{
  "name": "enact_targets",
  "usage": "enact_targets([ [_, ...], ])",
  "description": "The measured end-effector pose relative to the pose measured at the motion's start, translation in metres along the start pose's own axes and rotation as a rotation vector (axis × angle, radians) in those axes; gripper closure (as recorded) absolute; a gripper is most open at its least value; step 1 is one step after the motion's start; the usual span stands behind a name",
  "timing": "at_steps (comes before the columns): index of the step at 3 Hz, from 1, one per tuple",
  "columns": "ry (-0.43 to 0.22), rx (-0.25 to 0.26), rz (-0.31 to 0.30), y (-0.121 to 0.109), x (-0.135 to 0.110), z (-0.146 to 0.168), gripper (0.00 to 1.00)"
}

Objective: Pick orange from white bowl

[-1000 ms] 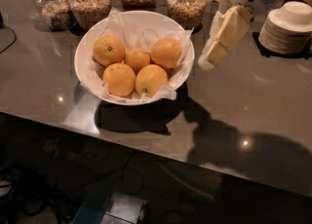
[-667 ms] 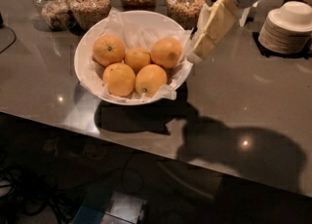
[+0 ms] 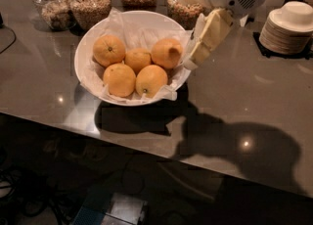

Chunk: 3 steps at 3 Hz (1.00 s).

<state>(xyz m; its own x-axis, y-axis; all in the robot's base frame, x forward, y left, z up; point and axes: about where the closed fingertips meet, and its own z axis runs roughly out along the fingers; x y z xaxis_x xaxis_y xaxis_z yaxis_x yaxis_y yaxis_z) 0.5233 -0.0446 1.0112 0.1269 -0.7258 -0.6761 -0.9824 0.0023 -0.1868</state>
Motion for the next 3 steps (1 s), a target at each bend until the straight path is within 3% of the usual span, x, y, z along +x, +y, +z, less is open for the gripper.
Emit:
enact_targets([
  [1,-0.044,-0.054,-0.002,-0.006,0.003,0.033,0.00],
  [2,-0.071,-0.073,-0.013,-0.019,0.003,0.060,0.00],
  [3,-0.056,-0.051,-0.025,-0.034,0.003,0.069,0.19],
])
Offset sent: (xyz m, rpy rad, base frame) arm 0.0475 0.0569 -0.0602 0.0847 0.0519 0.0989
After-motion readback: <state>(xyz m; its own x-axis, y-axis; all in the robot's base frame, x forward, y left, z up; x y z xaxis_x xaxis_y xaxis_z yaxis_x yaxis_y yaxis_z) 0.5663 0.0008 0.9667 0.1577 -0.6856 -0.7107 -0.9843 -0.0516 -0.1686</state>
